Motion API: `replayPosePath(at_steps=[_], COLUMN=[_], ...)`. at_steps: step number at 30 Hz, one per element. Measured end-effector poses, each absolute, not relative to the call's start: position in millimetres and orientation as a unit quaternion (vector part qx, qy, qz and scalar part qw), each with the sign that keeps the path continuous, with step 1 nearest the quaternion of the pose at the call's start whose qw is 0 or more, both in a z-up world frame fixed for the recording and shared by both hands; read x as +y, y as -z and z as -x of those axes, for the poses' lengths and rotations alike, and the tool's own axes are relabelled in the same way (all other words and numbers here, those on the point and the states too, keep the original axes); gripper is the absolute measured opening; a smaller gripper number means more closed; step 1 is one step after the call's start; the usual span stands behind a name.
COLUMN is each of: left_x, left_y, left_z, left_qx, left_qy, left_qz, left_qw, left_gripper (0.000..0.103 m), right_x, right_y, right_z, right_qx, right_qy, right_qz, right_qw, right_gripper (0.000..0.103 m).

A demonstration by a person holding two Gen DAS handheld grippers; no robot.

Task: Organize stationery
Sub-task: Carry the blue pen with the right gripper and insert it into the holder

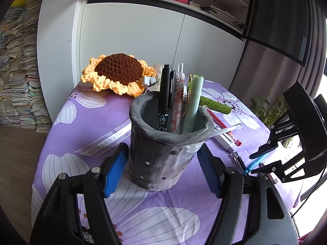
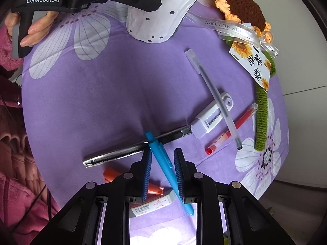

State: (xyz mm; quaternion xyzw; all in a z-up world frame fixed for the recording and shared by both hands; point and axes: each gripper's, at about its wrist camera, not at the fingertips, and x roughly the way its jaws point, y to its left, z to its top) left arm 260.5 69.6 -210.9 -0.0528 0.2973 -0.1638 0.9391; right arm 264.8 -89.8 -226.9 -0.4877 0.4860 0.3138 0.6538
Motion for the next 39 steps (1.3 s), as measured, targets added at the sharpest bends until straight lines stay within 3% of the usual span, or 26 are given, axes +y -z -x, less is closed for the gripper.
replayPosePath(at_steps=[8,16,21,39], left_x=[69,72,73,73], left_y=[211,209,209,209], left_z=[-260,-262,-262,-262], left_qx=[0.297,0.296,0.296,0.296], left_qy=[0.164,0.165,0.165,0.165], left_qz=[0.053,0.052,0.052,0.052], left_qw=[0.939,0.939,0.939,0.939], left_gripper=[0.069,0.068,0.068,0.068], right_x=[-84,-91,-96,-116], right_y=[237,229,192,85], right_z=[-261,-265,-273,-262], right_qx=[0.492,0.481,0.452,0.362], right_qy=[-0.317,-0.300,-0.284,-0.211], right_qz=[0.516,0.484,0.416,0.140], right_qw=[0.625,0.666,0.737,0.897], right_gripper=[0.024,0.017,0.011,0.011])
